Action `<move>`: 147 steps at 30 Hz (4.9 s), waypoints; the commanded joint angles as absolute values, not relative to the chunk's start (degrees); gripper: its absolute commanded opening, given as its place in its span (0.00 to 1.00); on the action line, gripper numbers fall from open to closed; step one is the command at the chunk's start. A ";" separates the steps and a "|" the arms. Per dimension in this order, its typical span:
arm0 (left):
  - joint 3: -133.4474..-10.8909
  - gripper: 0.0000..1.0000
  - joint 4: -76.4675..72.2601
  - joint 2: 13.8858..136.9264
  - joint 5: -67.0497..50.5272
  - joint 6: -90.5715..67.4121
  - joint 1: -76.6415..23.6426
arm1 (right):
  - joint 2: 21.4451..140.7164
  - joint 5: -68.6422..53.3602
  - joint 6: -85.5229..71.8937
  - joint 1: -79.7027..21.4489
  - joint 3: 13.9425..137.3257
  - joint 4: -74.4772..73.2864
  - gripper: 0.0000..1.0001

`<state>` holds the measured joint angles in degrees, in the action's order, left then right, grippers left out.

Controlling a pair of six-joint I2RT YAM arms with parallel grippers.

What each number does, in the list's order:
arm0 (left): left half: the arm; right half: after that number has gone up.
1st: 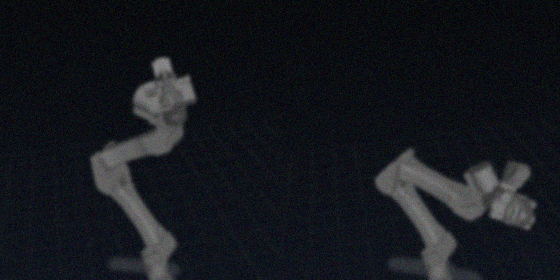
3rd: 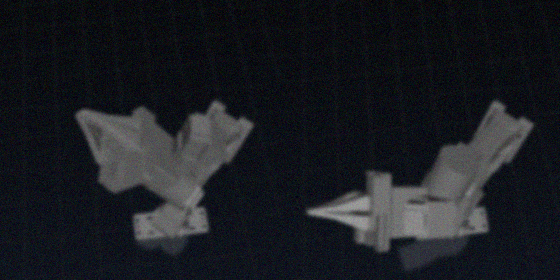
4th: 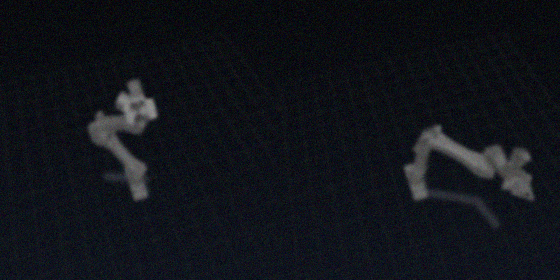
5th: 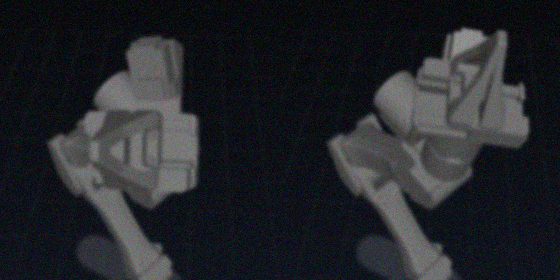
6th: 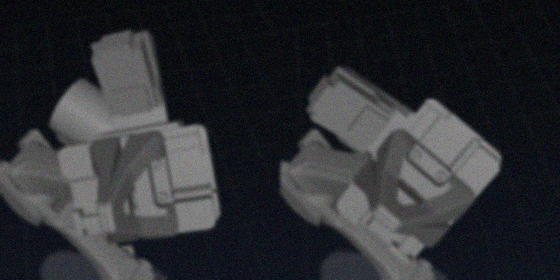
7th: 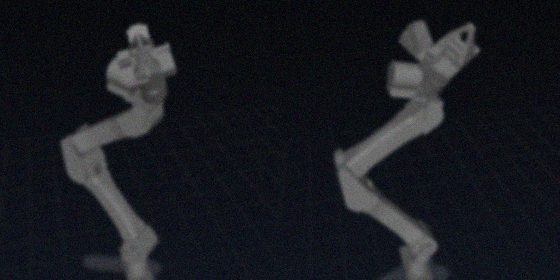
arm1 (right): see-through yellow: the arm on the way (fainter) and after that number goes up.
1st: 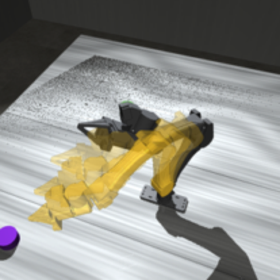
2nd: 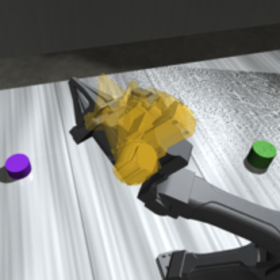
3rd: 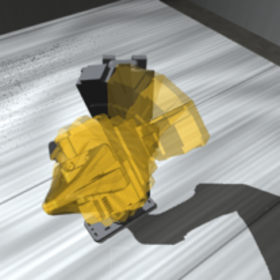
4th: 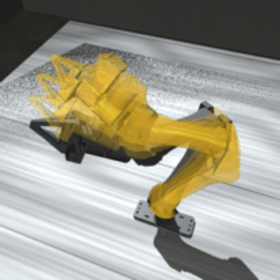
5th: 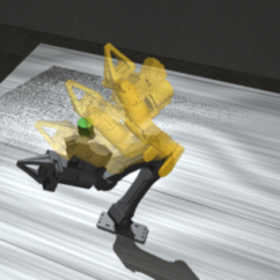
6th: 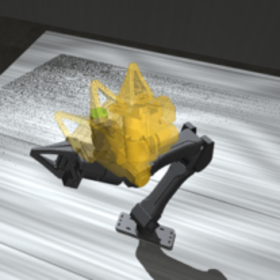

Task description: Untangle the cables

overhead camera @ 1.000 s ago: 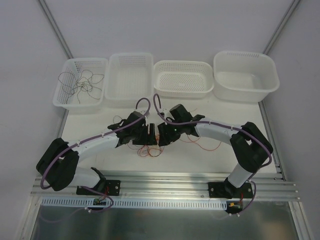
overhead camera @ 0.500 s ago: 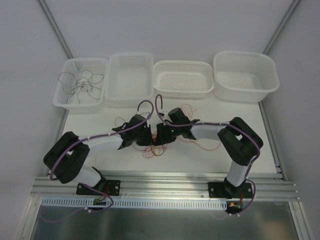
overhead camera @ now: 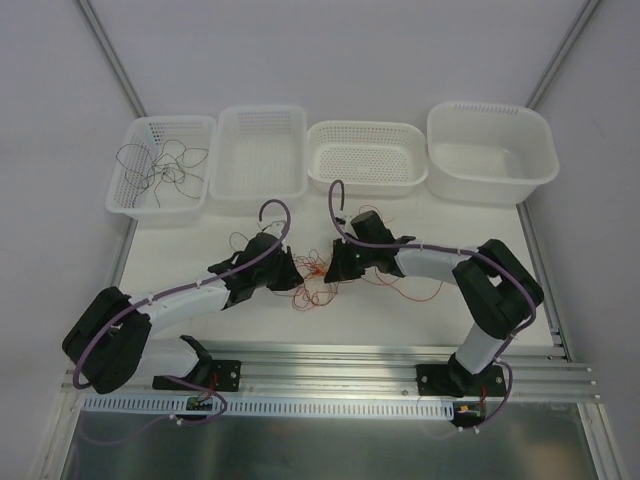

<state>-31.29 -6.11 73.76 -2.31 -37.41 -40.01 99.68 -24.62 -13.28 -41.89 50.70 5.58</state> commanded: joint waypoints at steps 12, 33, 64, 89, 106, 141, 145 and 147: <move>-28.04 0.00 13.52 58.28 4.66 -40.61 -24.63 | 75.60 -21.51 -8.97 -22.07 45.17 -13.70 0.01; -56.60 0.00 43.07 44.65 28.31 -24.43 -10.63 | 57.22 -7.02 -4.13 -2.72 68.56 -44.91 0.01; -48.60 0.90 26.55 56.94 -12.22 -32.69 -33.38 | 64.24 -10.36 -1.74 -24.60 57.22 -40.43 0.42; -66.89 0.66 10.64 99.05 -9.40 -39.46 -53.35 | 62.58 -9.67 -34.98 -31.46 36.30 -16.26 0.40; -65.04 0.12 6.68 101.60 -8.00 -41.84 -53.53 | 67.41 -6.94 -36.21 -33.31 34.11 -12.23 0.40; -53.89 0.41 1.15 94.14 -1.41 -50.96 -53.53 | 73.75 -5.53 -37.35 -35.33 32.61 -1.32 0.01; -50.90 0.54 -2.17 91.85 -0.27 -55.27 -53.53 | 73.21 -6.59 -37.53 -35.42 32.35 -0.27 0.01; -49.84 0.57 -3.68 91.15 -0.26 -56.95 -53.53 | 73.21 -7.12 -37.88 -35.42 32.26 -0.26 0.01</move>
